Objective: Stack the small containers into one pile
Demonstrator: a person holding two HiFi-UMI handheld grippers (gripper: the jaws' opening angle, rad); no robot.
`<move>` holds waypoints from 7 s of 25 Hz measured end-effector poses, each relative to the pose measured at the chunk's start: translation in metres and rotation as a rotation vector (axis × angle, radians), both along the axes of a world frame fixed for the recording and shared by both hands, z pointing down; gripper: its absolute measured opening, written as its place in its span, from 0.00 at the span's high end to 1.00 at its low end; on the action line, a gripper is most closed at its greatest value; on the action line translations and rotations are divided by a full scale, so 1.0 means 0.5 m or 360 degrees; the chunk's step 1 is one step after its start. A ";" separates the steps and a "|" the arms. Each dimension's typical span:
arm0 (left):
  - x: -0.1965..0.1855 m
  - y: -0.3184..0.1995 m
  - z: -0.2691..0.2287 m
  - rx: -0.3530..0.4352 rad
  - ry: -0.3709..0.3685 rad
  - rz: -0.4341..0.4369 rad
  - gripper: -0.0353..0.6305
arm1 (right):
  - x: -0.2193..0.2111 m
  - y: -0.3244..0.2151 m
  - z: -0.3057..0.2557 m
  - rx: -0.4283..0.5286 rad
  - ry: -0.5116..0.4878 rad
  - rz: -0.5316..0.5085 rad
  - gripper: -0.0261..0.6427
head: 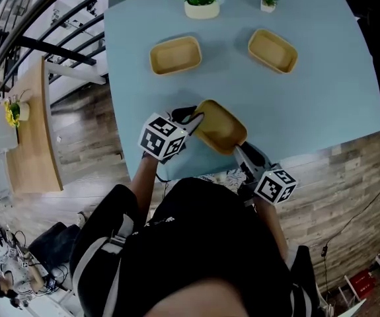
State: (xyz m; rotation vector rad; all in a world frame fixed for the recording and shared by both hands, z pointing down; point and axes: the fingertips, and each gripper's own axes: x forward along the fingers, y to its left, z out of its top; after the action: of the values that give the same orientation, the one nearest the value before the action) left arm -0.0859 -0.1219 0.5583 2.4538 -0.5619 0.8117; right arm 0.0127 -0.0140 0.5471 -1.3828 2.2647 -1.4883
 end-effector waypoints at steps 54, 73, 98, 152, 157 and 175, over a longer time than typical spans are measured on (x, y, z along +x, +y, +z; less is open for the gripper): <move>0.305 -0.147 -0.175 0.0273 0.0132 -0.0453 0.81 | 0.370 -0.223 -0.157 0.0386 -0.0005 -0.0157 0.78; 0.357 -0.345 -0.136 0.0227 0.0169 -0.0587 0.82 | 0.418 -0.403 -0.110 0.0310 0.0012 -0.0092 0.78; 0.408 -0.451 -0.026 0.0120 0.0167 -0.0629 0.83 | 0.464 -0.494 -0.014 0.0139 0.0009 -0.0023 0.78; 0.356 -0.249 -0.261 0.0505 0.0379 -0.0596 0.84 | 0.455 -0.322 -0.232 0.0618 0.0150 0.0043 0.84; 0.351 -0.182 -0.285 0.0549 0.0372 -0.0559 0.85 | 0.443 -0.252 -0.251 0.0652 0.0119 0.0054 0.86; 0.204 -0.003 -0.279 0.0595 0.0213 -0.0669 0.87 | 0.341 -0.121 -0.249 0.0709 0.0057 -0.0038 0.86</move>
State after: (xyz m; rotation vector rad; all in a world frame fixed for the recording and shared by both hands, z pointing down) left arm 0.0161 -0.1235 0.4186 2.5474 -1.2166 0.3943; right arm 0.1833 -0.0744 0.4225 -1.2543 2.4385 -0.8852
